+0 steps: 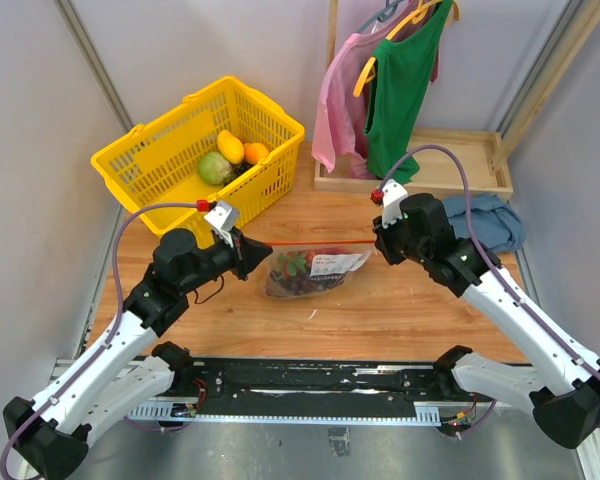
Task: Place the food in the zip-top bag and seal the zipper
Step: Zip the zipper food storage bag at the center of the board, then place the zipper food storage bag at the center of the board.
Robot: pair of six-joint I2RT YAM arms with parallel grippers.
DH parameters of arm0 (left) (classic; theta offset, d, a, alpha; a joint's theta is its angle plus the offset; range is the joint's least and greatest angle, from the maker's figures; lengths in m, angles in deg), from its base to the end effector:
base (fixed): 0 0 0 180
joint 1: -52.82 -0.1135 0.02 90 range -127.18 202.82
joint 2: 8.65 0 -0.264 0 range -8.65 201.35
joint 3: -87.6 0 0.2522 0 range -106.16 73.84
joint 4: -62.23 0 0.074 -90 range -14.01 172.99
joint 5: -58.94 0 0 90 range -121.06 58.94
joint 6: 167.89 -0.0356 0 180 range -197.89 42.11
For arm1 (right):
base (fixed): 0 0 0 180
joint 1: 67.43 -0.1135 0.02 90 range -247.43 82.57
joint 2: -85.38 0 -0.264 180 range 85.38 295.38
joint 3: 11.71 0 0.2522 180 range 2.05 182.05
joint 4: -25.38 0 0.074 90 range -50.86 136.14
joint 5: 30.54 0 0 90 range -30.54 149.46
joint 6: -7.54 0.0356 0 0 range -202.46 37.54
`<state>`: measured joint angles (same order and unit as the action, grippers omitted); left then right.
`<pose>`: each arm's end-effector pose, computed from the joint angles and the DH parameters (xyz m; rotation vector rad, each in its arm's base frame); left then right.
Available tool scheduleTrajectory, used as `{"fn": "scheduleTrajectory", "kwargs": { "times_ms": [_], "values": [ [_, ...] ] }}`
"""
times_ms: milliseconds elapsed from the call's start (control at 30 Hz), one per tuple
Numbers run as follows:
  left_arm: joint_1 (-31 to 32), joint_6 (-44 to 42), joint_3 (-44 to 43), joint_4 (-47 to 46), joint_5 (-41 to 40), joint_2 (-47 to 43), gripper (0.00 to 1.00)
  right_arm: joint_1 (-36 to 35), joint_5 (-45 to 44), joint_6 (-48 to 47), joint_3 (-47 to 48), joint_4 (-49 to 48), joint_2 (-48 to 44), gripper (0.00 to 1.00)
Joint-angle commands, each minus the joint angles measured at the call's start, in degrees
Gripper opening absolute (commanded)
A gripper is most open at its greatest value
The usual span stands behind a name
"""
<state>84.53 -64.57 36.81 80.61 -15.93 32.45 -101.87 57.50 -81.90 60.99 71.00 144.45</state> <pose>0.1455 -0.1008 0.3131 0.4832 1.7187 -0.8009 0.1841 0.1247 0.3413 -0.6058 2.0587 0.3227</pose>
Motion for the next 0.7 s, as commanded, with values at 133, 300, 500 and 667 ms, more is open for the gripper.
{"fn": "scheduleTrajectory", "kwargs": {
  "times_ms": [133,300,500,667],
  "values": [
    [-0.4,7.6,-5.2,-4.8,6.1,4.8,0.0,3.4,-4.3,1.2,1.6,1.2,-0.7,0.01],
    [-0.4,5.3,-11.6,-9.5,3.4,13.7,0.0,7.1,-4.8,1.1,5.4,-4.4,4.3,0.01],
    [-0.4,-2.4,-19.1,-11.9,-0.9,21.4,0.0,9.7,-0.5,0.9,6.9,-11.2,5.0,0.02],
    [-0.4,-1.1,-12.2,-18.7,4.0,22.2,0.0,9.7,7.0,2.5,-0.8,-16.9,1.5,0.04]
  ]
}}
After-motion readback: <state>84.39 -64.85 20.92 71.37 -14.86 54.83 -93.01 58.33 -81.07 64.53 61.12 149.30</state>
